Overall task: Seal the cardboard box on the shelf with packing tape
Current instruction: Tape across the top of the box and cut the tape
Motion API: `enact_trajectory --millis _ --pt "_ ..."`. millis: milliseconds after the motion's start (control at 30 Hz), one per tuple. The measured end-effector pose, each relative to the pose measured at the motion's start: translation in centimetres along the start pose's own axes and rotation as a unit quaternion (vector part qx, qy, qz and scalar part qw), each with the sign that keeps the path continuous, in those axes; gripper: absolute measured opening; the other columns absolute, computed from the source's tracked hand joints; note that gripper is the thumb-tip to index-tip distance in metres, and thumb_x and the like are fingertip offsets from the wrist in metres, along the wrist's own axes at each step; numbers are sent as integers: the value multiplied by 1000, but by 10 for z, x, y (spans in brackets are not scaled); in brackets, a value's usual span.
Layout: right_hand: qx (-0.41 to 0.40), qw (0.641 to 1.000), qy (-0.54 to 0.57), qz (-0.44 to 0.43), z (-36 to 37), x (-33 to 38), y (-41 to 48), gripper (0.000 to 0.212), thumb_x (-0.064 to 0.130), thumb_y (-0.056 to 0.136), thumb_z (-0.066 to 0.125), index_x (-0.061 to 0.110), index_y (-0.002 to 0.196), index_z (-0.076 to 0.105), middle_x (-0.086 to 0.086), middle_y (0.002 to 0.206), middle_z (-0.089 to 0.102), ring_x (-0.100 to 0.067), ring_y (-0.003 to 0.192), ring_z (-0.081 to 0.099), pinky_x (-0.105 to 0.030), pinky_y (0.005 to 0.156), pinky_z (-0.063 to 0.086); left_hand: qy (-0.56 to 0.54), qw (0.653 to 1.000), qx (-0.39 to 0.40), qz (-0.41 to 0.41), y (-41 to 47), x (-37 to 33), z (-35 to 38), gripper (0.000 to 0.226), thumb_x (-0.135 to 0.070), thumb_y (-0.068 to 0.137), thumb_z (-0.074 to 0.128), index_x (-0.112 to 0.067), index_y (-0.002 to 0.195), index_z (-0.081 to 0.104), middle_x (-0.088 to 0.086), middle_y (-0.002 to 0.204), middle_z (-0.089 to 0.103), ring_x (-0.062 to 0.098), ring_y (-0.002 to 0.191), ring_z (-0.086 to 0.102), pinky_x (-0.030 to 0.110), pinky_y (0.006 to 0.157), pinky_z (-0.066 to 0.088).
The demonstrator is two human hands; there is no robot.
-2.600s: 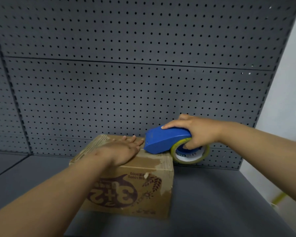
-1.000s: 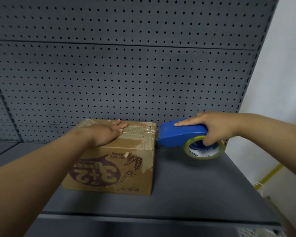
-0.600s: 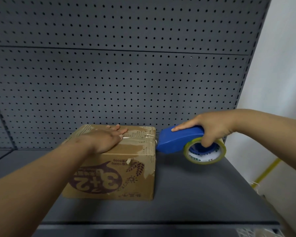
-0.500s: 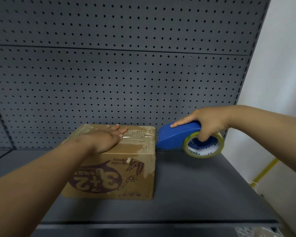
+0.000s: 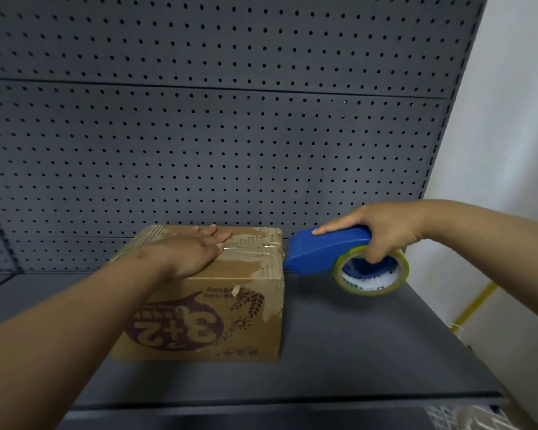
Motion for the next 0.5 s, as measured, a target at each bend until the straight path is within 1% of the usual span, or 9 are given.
enact_trajectory --millis 100,233,333,367,400,433,467,500 --pt "-27 1000 -15 8 -11 0 7 78 9 72 64 62 124 40 10 77 59 -8 58 50 -17 55 43 -3 1000 0 1 -1 -1 -1 50 -41 99 10 -38 148 2 -2 161 -4 22 148 -3 41 120 5" --pt "10 999 -33 -8 0 5 -1 80 10 71 64 64 124 37 10 78 59 -8 59 51 -17 54 43 1 1000 0 6 -1 -3 0 50 -41 99 10 -38 148 2 -2 161 -5 22 148 -3 40 120 5" --pt "-22 999 -35 -3 -12 5 7 79 10 71 65 63 123 40 11 79 58 -9 60 51 -19 56 43 -1 1000 1 4 1 -3 -1 50 -41 99 10 -38 148 2 -3 161 -4 22 148 -3 40 120 6" --pt "-16 998 -61 1 -6 4 9 78 11 69 66 62 123 41 11 80 58 -10 63 52 -22 59 46 2 1000 2 3 1 -2 -1 50 -41 99 10 -38 148 3 -3 161 -4 22 148 -3 40 120 6" --pt "8 994 -111 -2 8 -1 10 77 13 67 67 61 123 42 9 83 59 -12 66 53 -26 63 49 4 1000 3 2 2 -2 -2 50 -41 99 10 -38 148 3 -3 161 -4 21 148 -3 40 120 5" --pt "49 985 -163 -4 31 -11 9 78 16 65 68 60 124 42 6 87 60 -14 71 55 -31 70 52 5 1000 3 2 2 -2 -2 50 -41 99 10 -38 148 3 -3 161 -4 21 148 -3 40 120 5" --pt "77 979 -189 8 54 -28 4 79 20 64 69 62 125 40 3 94 60 -16 77 55 -33 76 52 5 1000 6 5 3 -2 -2 50 -41 99 10 -38 148 3 -3 161 -4 21 148 -3 40 120 5" --pt "72 979 -189 27 65 -43 -4 79 25 66 69 64 125 34 1 100 57 -16 83 54 -34 80 51 2 1000 5 9 3 -3 -3 50 -41 99 10 -38 148 3 -3 161 -4 21 148 -3 39 120 5"
Point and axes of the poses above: each hand's wrist, its own y-axis towards the middle knuckle, its own z-axis out of the palm, x = y × z, the point moved 10 cm from there along y, towards the middle knuckle
